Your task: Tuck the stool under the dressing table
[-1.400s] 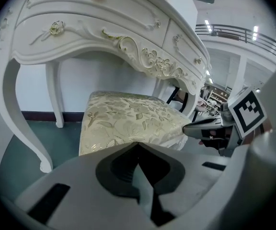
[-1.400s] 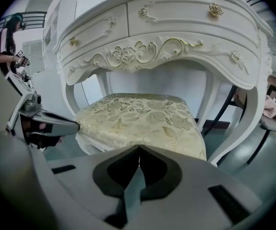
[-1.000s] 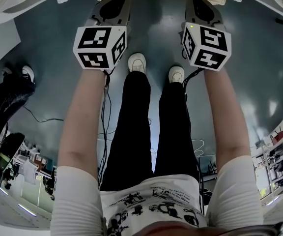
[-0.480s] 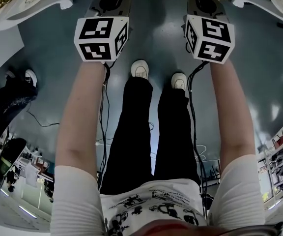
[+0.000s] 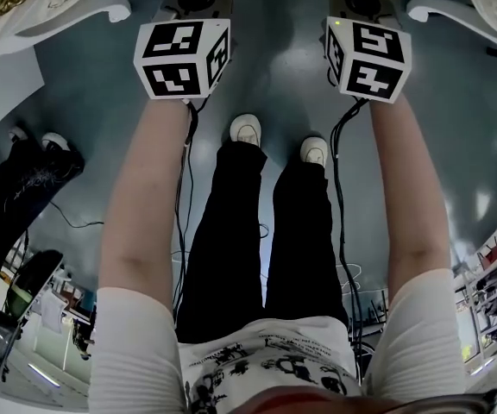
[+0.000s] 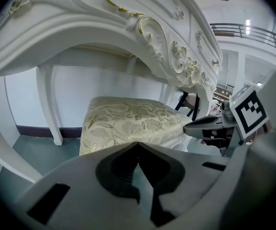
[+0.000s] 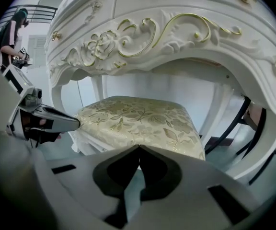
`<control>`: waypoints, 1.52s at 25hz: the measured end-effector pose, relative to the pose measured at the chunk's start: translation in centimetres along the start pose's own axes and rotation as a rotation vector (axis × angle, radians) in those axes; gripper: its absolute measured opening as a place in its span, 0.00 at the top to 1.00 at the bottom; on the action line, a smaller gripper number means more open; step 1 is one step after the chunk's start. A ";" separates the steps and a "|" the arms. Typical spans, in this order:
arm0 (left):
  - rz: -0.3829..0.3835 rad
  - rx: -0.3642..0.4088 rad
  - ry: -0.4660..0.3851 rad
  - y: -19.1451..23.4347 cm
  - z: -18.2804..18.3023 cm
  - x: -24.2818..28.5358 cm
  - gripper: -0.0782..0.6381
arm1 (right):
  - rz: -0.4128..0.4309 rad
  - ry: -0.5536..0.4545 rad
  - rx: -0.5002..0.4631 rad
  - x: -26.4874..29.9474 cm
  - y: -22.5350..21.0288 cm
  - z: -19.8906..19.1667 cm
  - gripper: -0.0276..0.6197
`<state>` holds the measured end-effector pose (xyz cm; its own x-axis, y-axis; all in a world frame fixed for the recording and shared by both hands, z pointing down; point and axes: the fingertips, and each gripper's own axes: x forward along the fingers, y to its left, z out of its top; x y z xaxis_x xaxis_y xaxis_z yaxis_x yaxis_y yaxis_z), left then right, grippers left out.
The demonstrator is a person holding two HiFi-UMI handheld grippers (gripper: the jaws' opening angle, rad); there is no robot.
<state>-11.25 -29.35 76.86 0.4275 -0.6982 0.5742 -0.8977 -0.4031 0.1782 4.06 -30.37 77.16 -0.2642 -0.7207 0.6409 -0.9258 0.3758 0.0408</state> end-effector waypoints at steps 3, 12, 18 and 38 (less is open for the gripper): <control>-0.008 -0.029 0.026 -0.2 -0.4 -0.7 0.86 | 0.001 0.030 0.011 -0.8 0.5 -0.1 0.93; 0.014 -0.040 0.057 -2.2 0.0 -5.4 0.86 | 0.071 -0.004 0.001 -6.5 3.9 2.3 0.93; 0.003 -0.032 -0.034 -5.3 4.7 -10.9 0.86 | 0.122 -0.089 -0.003 -12.5 5.6 6.4 0.93; -0.027 0.113 -0.358 -13.5 29.9 -39.7 0.86 | 0.159 -0.388 -0.010 -40.7 8.6 29.9 0.93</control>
<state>-12.85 -13.88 27.80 0.4790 -0.8411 0.2513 -0.8767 -0.4727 0.0890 -1.19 -15.20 28.49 -0.4873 -0.8186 0.3040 -0.8633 0.5040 -0.0269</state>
